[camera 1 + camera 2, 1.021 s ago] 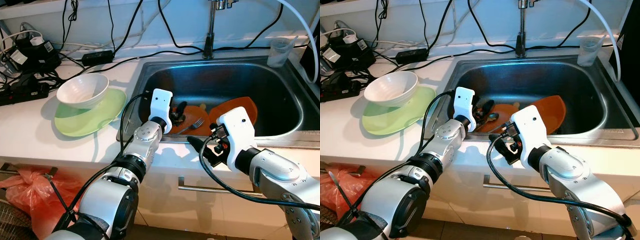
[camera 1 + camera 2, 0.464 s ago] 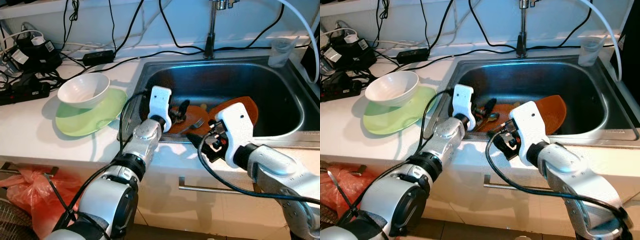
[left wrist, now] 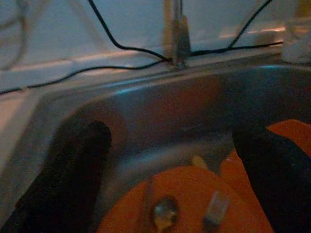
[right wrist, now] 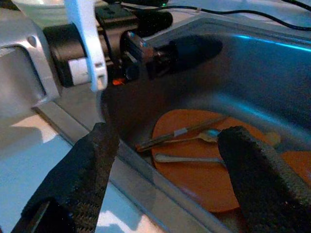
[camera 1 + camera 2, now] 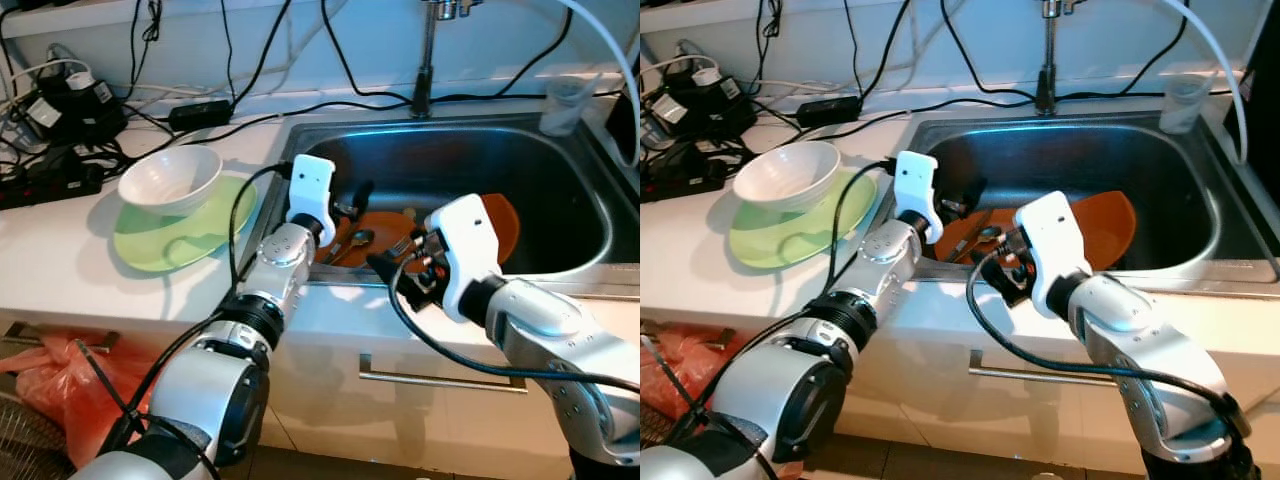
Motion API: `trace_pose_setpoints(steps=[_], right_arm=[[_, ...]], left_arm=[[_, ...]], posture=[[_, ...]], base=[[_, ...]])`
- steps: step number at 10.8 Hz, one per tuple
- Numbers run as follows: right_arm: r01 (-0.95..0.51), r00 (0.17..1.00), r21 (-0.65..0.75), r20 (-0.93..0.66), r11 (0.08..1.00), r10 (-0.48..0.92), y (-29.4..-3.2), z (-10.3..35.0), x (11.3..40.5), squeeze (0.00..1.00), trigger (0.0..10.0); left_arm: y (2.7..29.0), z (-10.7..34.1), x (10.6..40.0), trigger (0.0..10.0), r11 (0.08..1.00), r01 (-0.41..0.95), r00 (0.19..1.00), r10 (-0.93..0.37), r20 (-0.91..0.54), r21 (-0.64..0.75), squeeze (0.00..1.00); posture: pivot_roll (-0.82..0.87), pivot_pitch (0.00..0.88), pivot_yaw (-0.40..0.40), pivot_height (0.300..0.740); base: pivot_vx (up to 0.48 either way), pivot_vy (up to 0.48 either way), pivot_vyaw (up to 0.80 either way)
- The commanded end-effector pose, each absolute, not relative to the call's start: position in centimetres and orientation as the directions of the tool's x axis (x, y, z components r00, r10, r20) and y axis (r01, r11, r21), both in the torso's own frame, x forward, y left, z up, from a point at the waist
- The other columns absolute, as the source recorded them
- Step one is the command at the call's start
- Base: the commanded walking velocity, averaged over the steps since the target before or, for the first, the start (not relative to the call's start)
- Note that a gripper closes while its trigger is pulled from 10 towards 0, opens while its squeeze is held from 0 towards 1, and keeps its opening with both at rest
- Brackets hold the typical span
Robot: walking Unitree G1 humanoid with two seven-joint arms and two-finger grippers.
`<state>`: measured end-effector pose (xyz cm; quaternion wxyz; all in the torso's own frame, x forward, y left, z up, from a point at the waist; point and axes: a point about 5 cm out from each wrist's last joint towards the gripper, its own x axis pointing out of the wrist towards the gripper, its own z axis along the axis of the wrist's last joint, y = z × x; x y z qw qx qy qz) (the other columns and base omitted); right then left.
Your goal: Kitchen organization
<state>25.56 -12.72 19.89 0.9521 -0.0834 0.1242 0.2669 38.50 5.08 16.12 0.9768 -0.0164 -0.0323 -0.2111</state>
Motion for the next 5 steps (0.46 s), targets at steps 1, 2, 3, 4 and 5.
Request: trace_pose_setpoints(steps=[1, 2, 3, 4, 5], right_arm=[[-0.546, 0.82, -0.1, -0.266, 0.832, 0.506, -12.2, 20.1, 25.8, 0.0, 10.0], [-0.555, 0.816, -0.096, -0.257, 0.826, 0.518, -11.8, 20.1, 26.1, 0.0, 10.0], [-0.562, 0.811, -0.094, -0.254, 0.822, 0.526, -11.6, 20.0, 26.3, 0.0, 10.0], [-0.566, 0.809, -0.092, -0.249, 0.819, 0.532, -11.5, 20.0, 26.5, 0.0, 10.0], [-0.569, 0.808, -0.091, -0.243, 0.817, 0.536, -11.3, 20.0, 26.6, 0.0, 10.0]], left_arm=[[6.0, 16.8, 38.8, 10.0, 0.92, 0.391, 0.915, -0.39, 0.101, 0.011, 1.0], [6.6, 17.3, 38.9, 10.0, 0.926, 0.376, 0.917, -0.379, 0.124, 0.043, 1.0], [7.2, 17.5, 39.1, 10.0, 0.931, 0.361, 0.921, -0.366, 0.131, 0.059, 1.0], [7.8, 17.6, 39.2, 10.0, 0.935, 0.345, 0.926, -0.353, 0.135, 0.077, 1.0], [8.4, 17.7, 39.3, 10.0, 0.94, 0.33, 0.931, -0.339, 0.138, 0.085, 1.0]], posture=[[-0.28, 0.0, 0.157, 0.74], [-0.26, 0.0, 0.154, 0.74], [-0.25, 0.0, 0.153, 0.74], [-0.24, 0.0, 0.152, 0.74], [-0.22, 0.0, 0.148, 0.74]], base=[[0.0, 0.0, 0.0], [0.0, 0.0, 0.0], [0.0, 0.0, 0.0], [0.0, 0.0, 0.0], [0.0, 0.0, 0.0]])
